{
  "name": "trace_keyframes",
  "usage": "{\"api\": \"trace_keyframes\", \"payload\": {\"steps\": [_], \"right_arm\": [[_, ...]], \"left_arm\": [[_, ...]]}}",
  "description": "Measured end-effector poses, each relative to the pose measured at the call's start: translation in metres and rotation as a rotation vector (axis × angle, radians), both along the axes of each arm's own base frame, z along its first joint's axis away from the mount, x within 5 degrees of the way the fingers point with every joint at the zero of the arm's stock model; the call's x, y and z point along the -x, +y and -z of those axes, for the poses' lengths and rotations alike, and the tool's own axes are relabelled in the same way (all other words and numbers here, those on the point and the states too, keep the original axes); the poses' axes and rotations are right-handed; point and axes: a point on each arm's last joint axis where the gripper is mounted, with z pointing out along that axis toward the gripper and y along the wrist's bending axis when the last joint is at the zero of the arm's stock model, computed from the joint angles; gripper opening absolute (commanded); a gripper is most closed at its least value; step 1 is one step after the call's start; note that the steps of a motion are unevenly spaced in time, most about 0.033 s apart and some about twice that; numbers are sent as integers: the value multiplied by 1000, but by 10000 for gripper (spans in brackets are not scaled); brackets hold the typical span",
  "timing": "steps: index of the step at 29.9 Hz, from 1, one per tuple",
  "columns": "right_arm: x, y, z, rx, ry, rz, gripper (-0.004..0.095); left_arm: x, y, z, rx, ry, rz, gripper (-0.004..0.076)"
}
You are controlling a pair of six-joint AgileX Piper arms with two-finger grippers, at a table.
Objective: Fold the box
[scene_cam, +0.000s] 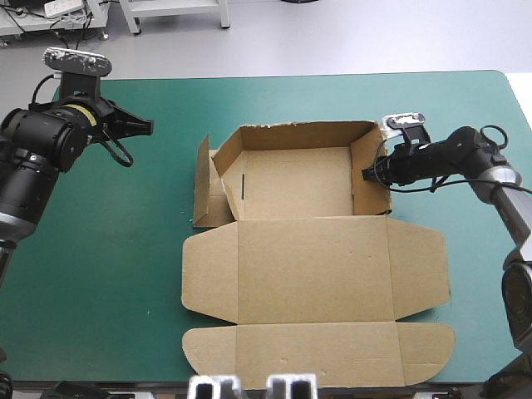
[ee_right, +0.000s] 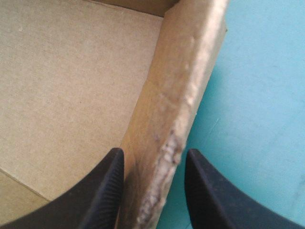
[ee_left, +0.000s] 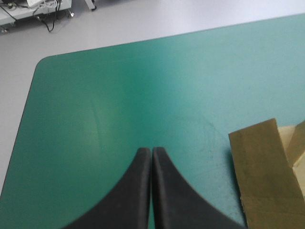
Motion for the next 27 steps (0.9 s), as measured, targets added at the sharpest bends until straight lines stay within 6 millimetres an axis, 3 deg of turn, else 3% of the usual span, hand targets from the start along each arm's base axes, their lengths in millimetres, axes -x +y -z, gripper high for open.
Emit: {"api": "trace_keyframes", "payload": {"steps": [6, 10, 15, 18, 21, 27], "right_arm": [[-10, -1, -28, 31, -76, -30, 399], [-13, -3, -65, 69, -137, -30, 399], [-4, -7, -106, 114, -153, -23, 398], [6, -7, -125, 116, -116, -25, 346], [15, -7, -134, 94, -47, -4, 270], [12, -10, -118, 134, 67, 6, 253]], "left_arm": [[-7, -1, 13, -29, 83, -6, -7], [-6, 0, 16, -47, 114, -6, -7], [-4, 1, 18, -70, 154, -4, -8], [-2, 2, 20, -74, 177, -8, -8], [0, 1, 22, -62, 206, -6, -8], [2, 0, 24, -67, 249, 11, -8]]}}
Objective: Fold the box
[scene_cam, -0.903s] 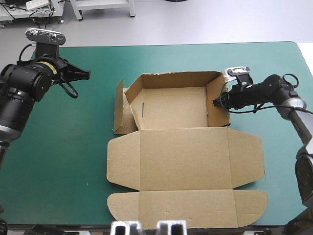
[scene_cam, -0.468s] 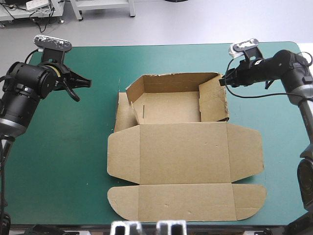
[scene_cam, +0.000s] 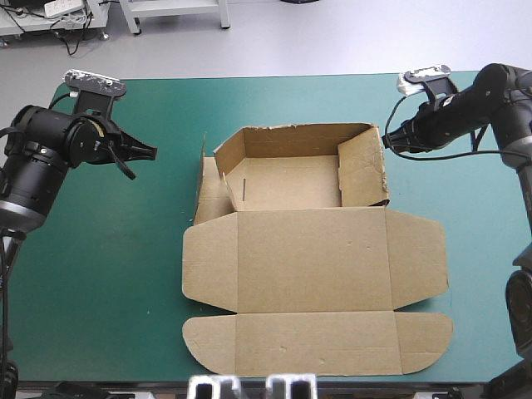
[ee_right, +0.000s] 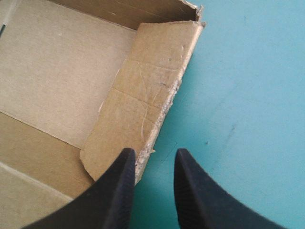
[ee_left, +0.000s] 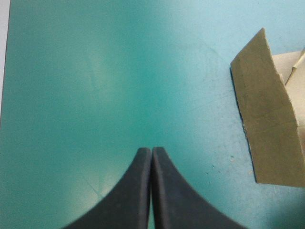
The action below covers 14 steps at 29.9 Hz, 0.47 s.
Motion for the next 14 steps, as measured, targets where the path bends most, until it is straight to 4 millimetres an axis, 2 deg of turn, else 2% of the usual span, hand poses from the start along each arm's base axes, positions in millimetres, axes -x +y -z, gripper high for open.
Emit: {"api": "trace_keyframes", "payload": {"steps": [8, 14], "right_arm": [[-37, 6, 56, -60, 155, -10, 273], [-57, 9, 97, -96, 255, -5, 288]], "left_arm": [[2, 1, 2, -16, 36, 3, -8], [4, 1, 3, -23, 53, 4, -8]]}}
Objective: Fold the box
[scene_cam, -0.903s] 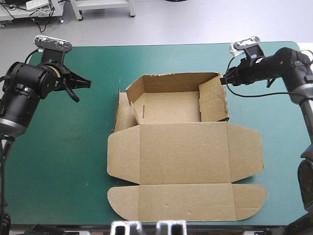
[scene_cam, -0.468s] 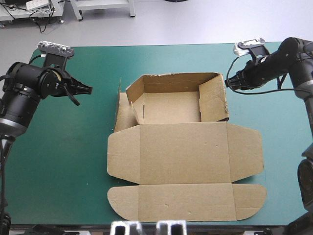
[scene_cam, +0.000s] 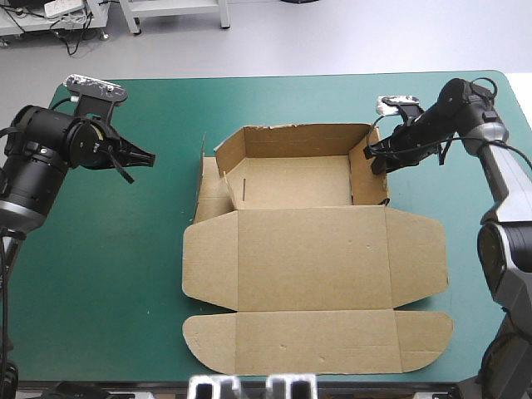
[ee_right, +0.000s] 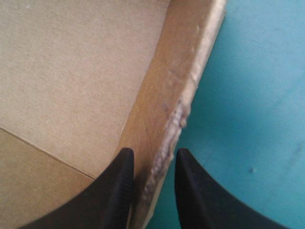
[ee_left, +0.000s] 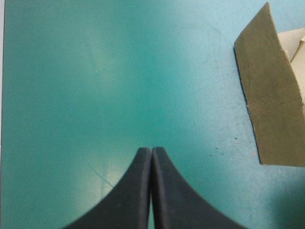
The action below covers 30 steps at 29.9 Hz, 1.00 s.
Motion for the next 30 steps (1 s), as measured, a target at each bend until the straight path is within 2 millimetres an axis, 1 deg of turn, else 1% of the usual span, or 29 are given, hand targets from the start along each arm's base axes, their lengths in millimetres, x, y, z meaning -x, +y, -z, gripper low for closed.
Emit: {"api": "trace_keyframes", "payload": {"steps": [3, 4, 6, 7, 8, 11, 14, 16, 18, 19, 20, 23, 26, 30], "right_arm": [[-8, 4, 17, -46, 46, 7, 285], [-9, 5, 22, -60, 57, 10, 266], [-13, 7, 31, -86, 79, 16, 160], [-14, 7, 33, -92, 85, 18, 50], [-15, 7, 34, -95, 85, 18, -25], [-16, 9, 33, -118, 75, 13, -12], [-14, 11, 27, -149, 57, 4, -13], [-10, 11, 14, -152, 21, -11, -13], [-4, 12, -3, -153, -22, -19, -13], [1, 12, -14, -157, -51, -19, -14], [6, 12, -26, -161, -82, -20, -17], [24, 13, -62, -176, -176, -28, -23], [43, 15, -90, -205, -252, -61, -23], [71, 23, -130, -298, -368, -120, -23]], "left_arm": [[0, 0, 0, 0, 3, -1, -8], [0, 0, 0, 0, 3, -1, -8], [0, 0, 0, -1, 3, 0, -8], [0, 0, 0, -4, 2, 3, -8], [0, 0, 0, -11, 0, 8, -8], [-6, 4, 1, -31, -24, 5, -8], [-17, 17, 5, 13, -41, -39, -7], [-25, 30, 8, 89, -58, -86, -7], [-31, 46, 11, 199, -76, -138, -7], [-34, 60, 12, 255, -86, -173, -7], [-36, 68, 14, 315, -85, -190, -7], [-39, 103, 21, 448, -78, -239, -7], [-42, 129, 29, 544, -83, -245, -7], [-44, 155, 31, 688, -145, -224, -7]]}}
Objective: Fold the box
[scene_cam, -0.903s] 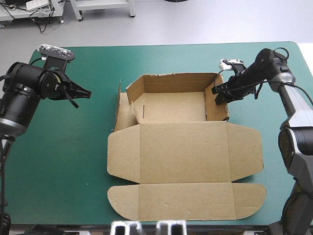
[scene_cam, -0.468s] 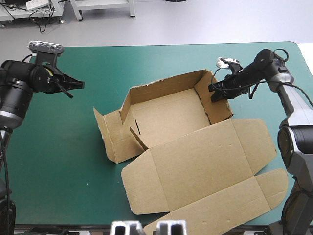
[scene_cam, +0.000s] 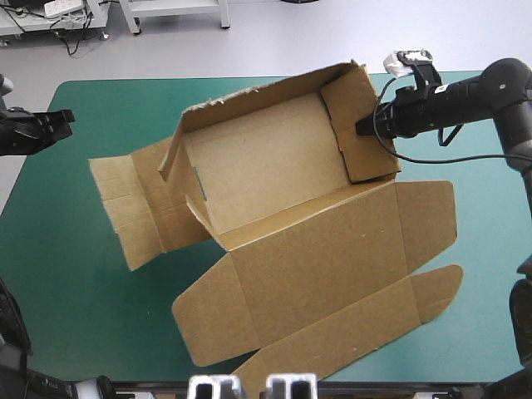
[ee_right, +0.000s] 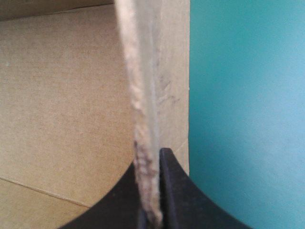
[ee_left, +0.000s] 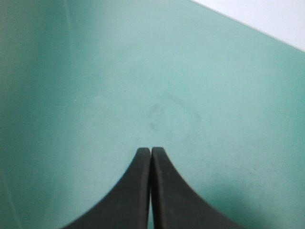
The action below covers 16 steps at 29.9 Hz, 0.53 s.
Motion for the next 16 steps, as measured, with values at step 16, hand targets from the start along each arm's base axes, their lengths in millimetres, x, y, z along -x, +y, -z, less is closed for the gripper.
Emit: {"api": "trace_keyframes", "payload": {"steps": [16], "right_arm": [[45, 6, -78, -210, -392, 28, -22]], "left_arm": [[-27, -58, -21, 458, -340, 397, -10]]}}
